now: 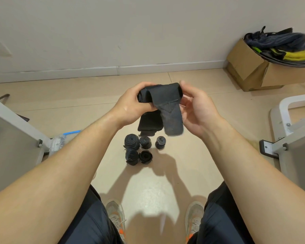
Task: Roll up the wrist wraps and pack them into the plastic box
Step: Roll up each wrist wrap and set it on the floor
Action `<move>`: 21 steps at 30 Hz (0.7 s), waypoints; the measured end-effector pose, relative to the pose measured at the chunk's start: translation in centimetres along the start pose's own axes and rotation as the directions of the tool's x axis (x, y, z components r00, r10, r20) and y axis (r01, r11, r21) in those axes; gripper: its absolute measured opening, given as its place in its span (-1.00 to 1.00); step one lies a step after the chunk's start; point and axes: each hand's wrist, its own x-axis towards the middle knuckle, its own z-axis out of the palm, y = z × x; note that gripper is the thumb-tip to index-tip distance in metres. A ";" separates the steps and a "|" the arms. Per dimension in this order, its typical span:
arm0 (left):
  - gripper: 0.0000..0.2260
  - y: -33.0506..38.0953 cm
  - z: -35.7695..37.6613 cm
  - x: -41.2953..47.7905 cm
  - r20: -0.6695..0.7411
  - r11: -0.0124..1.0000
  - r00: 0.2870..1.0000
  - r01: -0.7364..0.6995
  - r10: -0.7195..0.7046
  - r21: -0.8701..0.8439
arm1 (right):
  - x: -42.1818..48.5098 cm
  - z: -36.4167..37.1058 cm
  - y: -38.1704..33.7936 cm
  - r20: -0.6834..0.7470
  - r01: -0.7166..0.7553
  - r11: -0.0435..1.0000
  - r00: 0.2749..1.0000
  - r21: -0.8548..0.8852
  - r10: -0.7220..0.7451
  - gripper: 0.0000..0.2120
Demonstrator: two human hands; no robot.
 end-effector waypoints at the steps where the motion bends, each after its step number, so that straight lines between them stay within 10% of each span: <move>1: -0.58 -0.1 0.0 0.1 -0.010 1.000 1.000 0.016 -0.016 -0.014 | 0.0 -0.1 -0.2 0.009 -0.032 0.999 0.999 0.037 0.032 -0.79; 16: -0.63 -0.5 1.7 -0.2 0.052 0.985 0.985 0.168 -0.167 -0.031 | 0.4 -0.7 -1.4 0.113 -0.052 0.952 0.993 0.301 0.018 -0.61; 21: -0.63 -0.1 2.0 -0.2 0.055 0.962 0.969 0.247 -0.242 -0.119 | 0.7 -0.2 -0.4 -0.104 0.171 0.952 0.974 -0.256 -0.203 -0.69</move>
